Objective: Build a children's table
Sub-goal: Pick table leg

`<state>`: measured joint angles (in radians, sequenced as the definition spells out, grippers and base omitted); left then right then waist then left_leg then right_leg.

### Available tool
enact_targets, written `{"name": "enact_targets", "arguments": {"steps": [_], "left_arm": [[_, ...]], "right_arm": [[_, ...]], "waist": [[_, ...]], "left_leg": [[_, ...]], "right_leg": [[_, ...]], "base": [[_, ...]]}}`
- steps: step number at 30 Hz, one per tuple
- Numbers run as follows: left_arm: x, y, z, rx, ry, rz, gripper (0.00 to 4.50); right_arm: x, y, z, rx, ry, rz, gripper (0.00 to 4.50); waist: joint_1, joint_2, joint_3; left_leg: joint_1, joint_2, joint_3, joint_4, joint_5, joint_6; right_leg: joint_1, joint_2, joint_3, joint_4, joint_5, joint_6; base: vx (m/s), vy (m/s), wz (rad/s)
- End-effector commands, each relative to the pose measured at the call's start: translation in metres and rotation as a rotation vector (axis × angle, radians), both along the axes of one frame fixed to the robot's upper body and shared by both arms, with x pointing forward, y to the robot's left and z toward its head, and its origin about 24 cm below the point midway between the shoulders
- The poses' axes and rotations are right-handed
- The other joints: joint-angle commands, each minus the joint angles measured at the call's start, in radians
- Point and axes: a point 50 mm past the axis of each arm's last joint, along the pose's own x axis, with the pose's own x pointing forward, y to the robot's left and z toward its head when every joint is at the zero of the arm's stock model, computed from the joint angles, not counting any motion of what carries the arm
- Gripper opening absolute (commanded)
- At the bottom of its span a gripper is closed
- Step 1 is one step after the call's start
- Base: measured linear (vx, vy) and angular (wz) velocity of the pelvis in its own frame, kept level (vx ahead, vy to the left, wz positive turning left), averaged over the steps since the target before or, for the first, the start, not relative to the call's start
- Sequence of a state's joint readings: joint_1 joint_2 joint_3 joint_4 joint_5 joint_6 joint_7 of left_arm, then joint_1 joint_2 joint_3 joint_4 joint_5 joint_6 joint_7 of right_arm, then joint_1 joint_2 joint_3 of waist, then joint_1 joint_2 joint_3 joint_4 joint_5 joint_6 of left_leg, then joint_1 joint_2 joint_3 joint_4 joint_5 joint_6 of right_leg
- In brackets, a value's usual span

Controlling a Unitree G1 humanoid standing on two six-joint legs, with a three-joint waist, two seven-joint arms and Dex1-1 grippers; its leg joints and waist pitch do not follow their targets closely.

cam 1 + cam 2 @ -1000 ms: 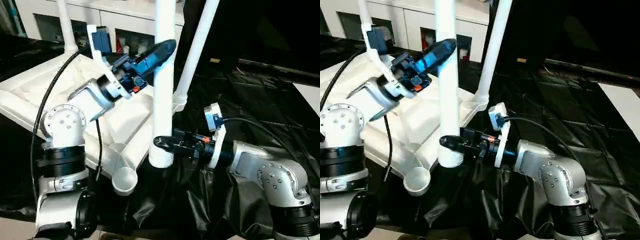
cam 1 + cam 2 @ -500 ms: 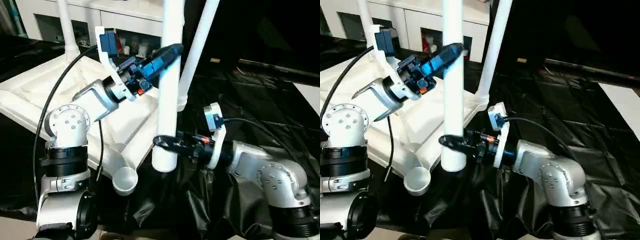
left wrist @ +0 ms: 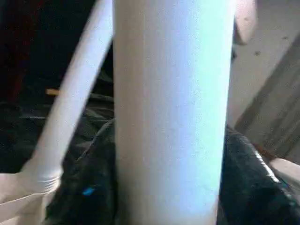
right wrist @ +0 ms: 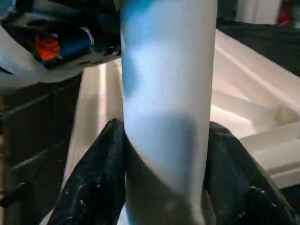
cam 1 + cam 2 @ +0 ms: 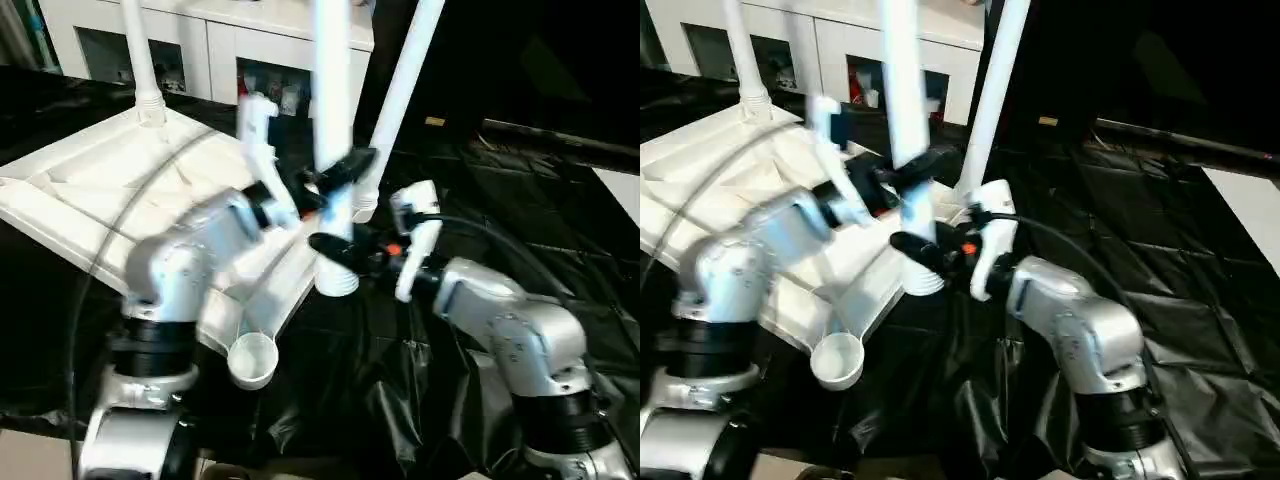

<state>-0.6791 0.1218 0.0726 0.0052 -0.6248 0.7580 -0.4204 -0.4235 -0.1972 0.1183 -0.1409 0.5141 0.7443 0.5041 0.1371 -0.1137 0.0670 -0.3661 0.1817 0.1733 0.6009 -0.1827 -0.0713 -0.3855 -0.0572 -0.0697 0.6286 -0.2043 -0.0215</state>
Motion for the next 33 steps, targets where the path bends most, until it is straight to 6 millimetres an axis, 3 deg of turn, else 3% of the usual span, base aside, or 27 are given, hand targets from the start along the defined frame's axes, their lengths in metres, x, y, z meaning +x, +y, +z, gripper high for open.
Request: {"name": "enact_targets", "arguments": {"steps": [1, 7, 12, 14, 19, 24, 25, 33], "left_arm": [[0.004, 0.001, 0.007, 0.0, -0.021, 0.048, 2.31], [0.008, 0.012, 0.013, -0.019, -0.041, 0.096, 1.93], [0.001, 0.009, 0.015, -0.031, -0.058, -0.014, 1.88], [-0.002, 0.007, 0.015, -0.022, -0.067, -0.079, 1.88], [-0.014, 0.003, 0.019, 0.026, -0.129, -0.318, 1.88], [-0.014, 0.004, 0.021, 0.084, -0.158, -0.397, 1.87], [-0.013, 0.004, 0.023, 0.087, -0.168, -0.412, 1.87], [-0.02, -0.003, 0.026, 0.091, -0.19, -0.54, 1.87]], "right_arm": [[0.004, -0.002, 0.004, -0.012, -0.036, -0.027, 1.91], [0.005, -0.002, 0.003, -0.035, -0.051, -0.039, 1.91], [0.005, -0.003, 0.004, -0.031, -0.075, -0.045, 1.91], [0.003, -0.003, 0.006, 0.003, -0.061, -0.007, 2.47], [-0.006, -0.013, 0.012, 0.059, -0.017, 0.133, 3.03], [-0.013, -0.024, 0.01, 0.041, 0.007, 0.234, 3.08], [-0.014, -0.026, 0.009, 0.026, 0.014, 0.261, 3.08], [-0.013, -0.024, 0.007, 0.014, 0.043, 0.306, 3.08]], "waist": [[-0.006, 0.023, -0.067], [-0.006, 0.026, -0.069], [-0.008, 0.026, -0.068], [-0.009, 0.026, -0.067], [-0.006, 0.028, -0.067], [-0.001, 0.026, -0.067], [-0.002, 0.021, -0.067], [-0.002, 0.02, -0.068]], "left_leg": [[0.016, 0.053, -0.023, -0.078, -0.163, -0.083], [0.017, 0.053, -0.023, -0.078, -0.149, -0.082], [0.017, 0.052, -0.022, -0.078, -0.151, -0.082], [0.019, 0.052, -0.021, -0.079, -0.159, -0.08], [0.021, 0.052, -0.021, -0.079, -0.156, -0.069], [0.018, 0.053, -0.019, -0.078, -0.152, -0.066], [0.016, 0.053, -0.018, -0.077, -0.147, -0.065], [0.016, 0.054, -0.019, -0.075, -0.125, -0.06]], "right_leg": [[0.045, -0.093, 0.059, -0.077, -0.158, -0.084], [0.044, -0.09, 0.059, -0.072, -0.122, -0.086], [0.044, -0.091, 0.059, -0.073, -0.122, -0.089], [0.042, -0.089, 0.059, -0.073, -0.131, -0.089], [0.043, -0.088, 0.058, -0.072, -0.129, -0.094], [0.045, -0.092, 0.059, -0.073, -0.143, -0.102], [0.047, -0.093, 0.058, -0.074, -0.151, -0.107], [0.044, -0.094, 0.058, -0.073, -0.167, -0.124]], "base": [[0.0, 0.0, 0.0], [0.0, 0.0, 0.0], [0.0, 0.0, 0.0], [0.0, 0.0, 0.0], [0.0, 0.0, 0.0], [0.0, 0.0, 0.0], [0.0, 0.0, 0.0], [0.0, 0.0, 0.0]]}}
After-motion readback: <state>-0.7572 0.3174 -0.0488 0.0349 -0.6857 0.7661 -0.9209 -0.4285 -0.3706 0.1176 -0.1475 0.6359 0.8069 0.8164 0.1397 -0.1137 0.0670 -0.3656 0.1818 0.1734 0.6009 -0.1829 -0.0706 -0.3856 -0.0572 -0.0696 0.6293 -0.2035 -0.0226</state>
